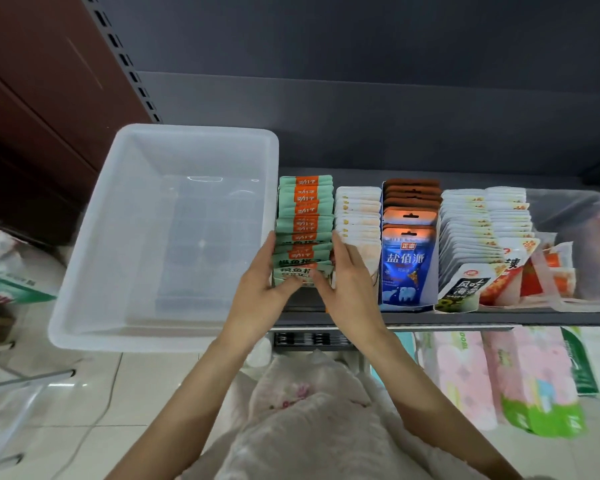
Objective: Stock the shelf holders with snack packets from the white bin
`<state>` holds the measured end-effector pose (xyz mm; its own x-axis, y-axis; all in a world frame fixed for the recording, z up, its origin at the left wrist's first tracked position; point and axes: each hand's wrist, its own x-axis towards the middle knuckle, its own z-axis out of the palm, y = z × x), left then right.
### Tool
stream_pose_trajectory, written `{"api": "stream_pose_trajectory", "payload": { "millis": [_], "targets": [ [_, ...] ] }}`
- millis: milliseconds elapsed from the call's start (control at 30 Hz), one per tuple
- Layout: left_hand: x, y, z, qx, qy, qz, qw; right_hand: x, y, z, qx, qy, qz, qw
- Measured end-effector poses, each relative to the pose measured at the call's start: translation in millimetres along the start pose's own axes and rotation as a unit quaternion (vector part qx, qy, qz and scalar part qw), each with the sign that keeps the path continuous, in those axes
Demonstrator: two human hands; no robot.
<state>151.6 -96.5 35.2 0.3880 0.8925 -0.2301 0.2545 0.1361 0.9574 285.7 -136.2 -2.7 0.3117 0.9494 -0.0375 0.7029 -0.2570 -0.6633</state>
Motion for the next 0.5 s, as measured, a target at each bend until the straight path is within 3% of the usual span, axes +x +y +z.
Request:
{"api": "stream_pose_trajectory", "payload": {
  "millis": [167,333,500],
  "targets": [
    [-5,-9,10,-0.13,0.047,-0.029,0.99,1,1,-3,0.052,0.045,0.014,0.998],
    [0,-10,12,-0.065,0.063,-0.015,0.996,-3,-5,-2,0.037,0.045,0.005,0.998],
    [2,-15,26,-0.052,0.046,0.018,0.997,-11,-8,2,0.101,0.018,0.038,0.994]
  ]
}}
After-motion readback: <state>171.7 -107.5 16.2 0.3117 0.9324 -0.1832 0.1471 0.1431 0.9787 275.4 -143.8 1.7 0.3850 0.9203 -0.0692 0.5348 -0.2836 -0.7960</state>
